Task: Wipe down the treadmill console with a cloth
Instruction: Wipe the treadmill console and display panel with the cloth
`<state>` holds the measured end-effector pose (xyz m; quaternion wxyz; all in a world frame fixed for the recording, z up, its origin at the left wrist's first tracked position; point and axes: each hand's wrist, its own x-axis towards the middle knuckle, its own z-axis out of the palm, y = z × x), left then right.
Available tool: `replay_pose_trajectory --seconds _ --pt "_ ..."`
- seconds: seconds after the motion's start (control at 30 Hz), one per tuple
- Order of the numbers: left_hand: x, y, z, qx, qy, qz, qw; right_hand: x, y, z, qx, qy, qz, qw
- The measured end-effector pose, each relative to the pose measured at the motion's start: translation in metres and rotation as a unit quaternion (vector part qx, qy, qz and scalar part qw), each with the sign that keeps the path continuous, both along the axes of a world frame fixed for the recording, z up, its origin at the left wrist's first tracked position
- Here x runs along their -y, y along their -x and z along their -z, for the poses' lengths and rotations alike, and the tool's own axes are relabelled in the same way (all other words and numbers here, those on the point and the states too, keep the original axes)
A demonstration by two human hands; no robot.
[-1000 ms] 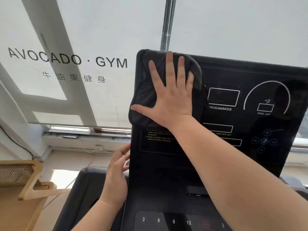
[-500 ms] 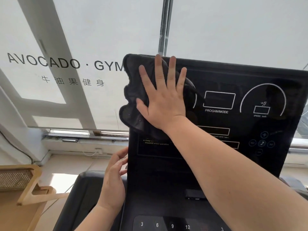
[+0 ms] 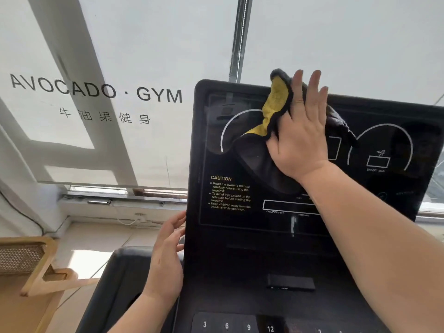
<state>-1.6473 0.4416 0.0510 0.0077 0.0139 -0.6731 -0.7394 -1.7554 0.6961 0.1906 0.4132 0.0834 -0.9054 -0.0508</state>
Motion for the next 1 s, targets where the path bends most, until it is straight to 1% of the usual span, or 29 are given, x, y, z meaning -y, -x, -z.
replay_pose_trajectory --seconds 0.13,0.17,0.23,0.37,0.43,0.5,0.57,0.67,0.73,0.83,0.93,1.0 --pt "0.004 0.001 0.003 -0.002 0.006 0.006 1.0 0.048 0.015 -0.008 0.005 0.049 -0.125 0.991" --pt "0.006 0.002 0.003 -0.001 0.01 0.009 1.0 0.06 0.019 -0.008 0.004 0.041 -0.141 0.989" --pt "0.008 0.002 0.005 -0.002 0.017 0.017 1.0 0.076 0.024 -0.007 0.003 -0.01 -0.157 0.988" --pt "0.008 0.002 0.009 -0.006 0.021 0.018 1.0 0.075 0.019 0.005 0.038 -0.077 -0.177 0.98" --pt "0.006 0.002 0.009 -0.009 0.021 0.012 1.0 0.063 0.006 0.017 0.066 -0.108 -0.153 0.98" --pt "0.003 0.002 0.008 -0.01 0.017 0.004 1.0 0.045 -0.007 0.028 0.08 -0.122 -0.1 0.984" --pt "0.002 0.002 0.008 -0.009 0.015 0.001 1.0 0.027 -0.017 0.031 0.078 -0.109 -0.031 0.991" --pt "0.003 0.001 0.005 -0.011 0.02 0.002 1.0 0.016 -0.013 0.015 0.078 -0.058 0.068 0.993" --pt "0.004 0.0 0.004 -0.011 0.026 0.006 1.0 0.028 -0.003 -0.002 0.072 -0.036 0.094 0.992" --pt "0.005 -0.001 0.004 -0.012 0.033 0.009 0.999 0.06 0.015 -0.017 0.061 -0.052 0.055 0.995" --pt "0.007 0.0 0.004 -0.009 0.042 0.011 0.999 0.083 0.024 -0.012 0.057 -0.107 -0.031 0.992" --pt "0.006 0.001 0.005 -0.01 0.043 0.011 0.999 0.086 0.02 0.003 0.062 -0.148 -0.078 0.984"
